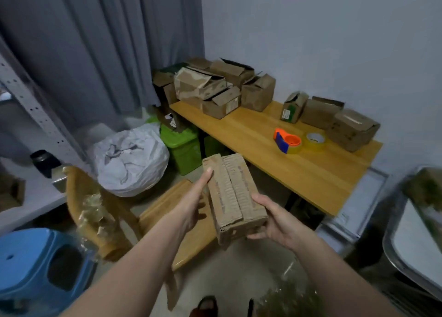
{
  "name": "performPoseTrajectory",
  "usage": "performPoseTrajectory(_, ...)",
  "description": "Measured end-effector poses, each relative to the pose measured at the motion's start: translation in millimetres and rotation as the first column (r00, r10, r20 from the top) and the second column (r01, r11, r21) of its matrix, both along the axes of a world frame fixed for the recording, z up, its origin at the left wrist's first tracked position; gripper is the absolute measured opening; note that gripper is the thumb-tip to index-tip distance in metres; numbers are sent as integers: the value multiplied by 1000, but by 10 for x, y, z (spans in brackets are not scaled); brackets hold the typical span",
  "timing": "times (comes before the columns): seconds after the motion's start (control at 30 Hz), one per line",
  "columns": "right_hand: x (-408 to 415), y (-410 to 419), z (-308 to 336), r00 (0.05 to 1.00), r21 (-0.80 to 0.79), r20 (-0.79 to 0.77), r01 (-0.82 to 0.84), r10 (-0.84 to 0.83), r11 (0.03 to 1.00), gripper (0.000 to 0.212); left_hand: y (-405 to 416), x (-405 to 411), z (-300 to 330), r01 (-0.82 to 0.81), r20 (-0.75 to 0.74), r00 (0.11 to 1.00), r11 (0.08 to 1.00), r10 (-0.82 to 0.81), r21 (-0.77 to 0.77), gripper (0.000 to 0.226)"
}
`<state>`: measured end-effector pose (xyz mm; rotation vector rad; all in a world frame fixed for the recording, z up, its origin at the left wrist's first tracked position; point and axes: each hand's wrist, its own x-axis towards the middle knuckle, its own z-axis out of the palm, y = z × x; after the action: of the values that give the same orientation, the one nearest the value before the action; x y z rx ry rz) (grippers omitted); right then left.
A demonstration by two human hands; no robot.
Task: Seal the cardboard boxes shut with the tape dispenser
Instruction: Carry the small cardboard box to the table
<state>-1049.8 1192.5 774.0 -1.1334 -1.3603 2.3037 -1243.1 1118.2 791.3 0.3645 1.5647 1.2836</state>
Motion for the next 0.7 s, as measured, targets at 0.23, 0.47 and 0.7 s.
performPoseTrajectory(0.23,-234,1292,23,998,80,57,5,-9,997,57,1581,-914,163,239,-120,966,969,-230,62,119)
performPoseTrajectory(0.47,-811,2430,196,994,149,90,44,-58,988,60,2823,-1537,111,566,-84,821,824,-564,-6,109)
performPoseTrajectory(0.7,-911,3173,160,978,200,197,21,-61,980,49,3644,-1600,-23,596,-58,798,799,-600,-74,90)
